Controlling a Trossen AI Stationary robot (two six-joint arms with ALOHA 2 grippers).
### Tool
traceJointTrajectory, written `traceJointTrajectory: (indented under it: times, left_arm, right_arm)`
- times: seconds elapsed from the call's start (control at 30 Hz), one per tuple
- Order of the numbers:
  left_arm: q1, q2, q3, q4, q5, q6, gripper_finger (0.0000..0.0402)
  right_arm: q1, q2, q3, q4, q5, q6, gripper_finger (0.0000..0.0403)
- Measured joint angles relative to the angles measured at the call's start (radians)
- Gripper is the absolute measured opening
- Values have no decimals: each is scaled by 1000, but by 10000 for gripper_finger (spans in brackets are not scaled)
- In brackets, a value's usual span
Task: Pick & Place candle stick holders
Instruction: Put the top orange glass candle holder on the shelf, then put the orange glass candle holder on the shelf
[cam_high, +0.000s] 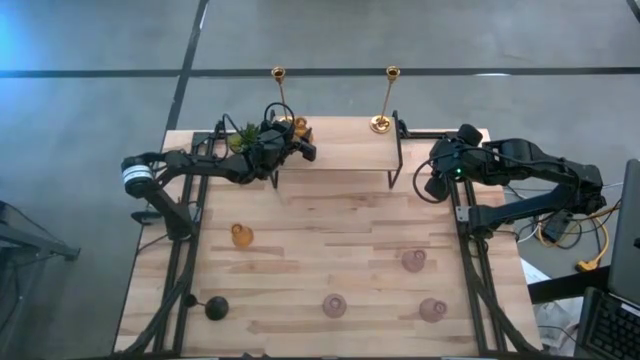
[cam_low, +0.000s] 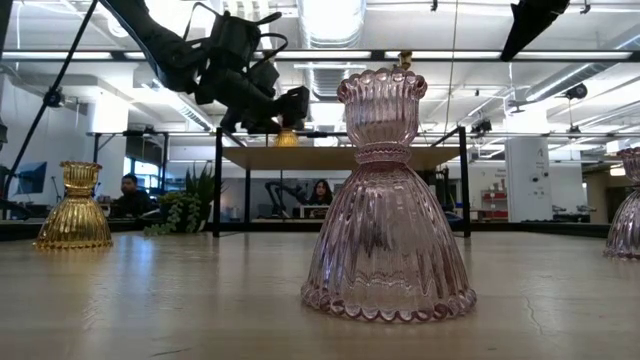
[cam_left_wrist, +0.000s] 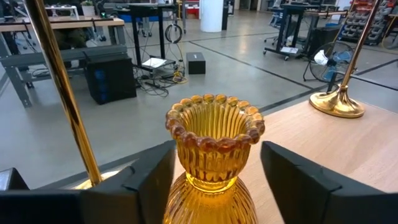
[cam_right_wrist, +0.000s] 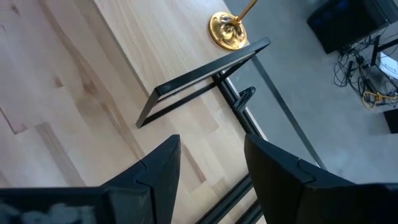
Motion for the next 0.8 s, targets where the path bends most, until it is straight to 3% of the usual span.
traceJointTrajectory:
  times: [0.17,0.33,0.63,0.8]
  left_arm:
    - [0,-3,0,-3,0,16,287]
    - [-9,-37,0,-44,0,23,290]
    - [-54,-184,0,-322,12,-75,285]
    - [-103,-312,0,-510,130,-127,285]
  right_arm:
    - [0,0,0,0,0,0,175]
    - [0,0,0,0,0,0,178]
    - [0,0,0,0,0,0,171]
    - [0,0,0,0,0,0,176]
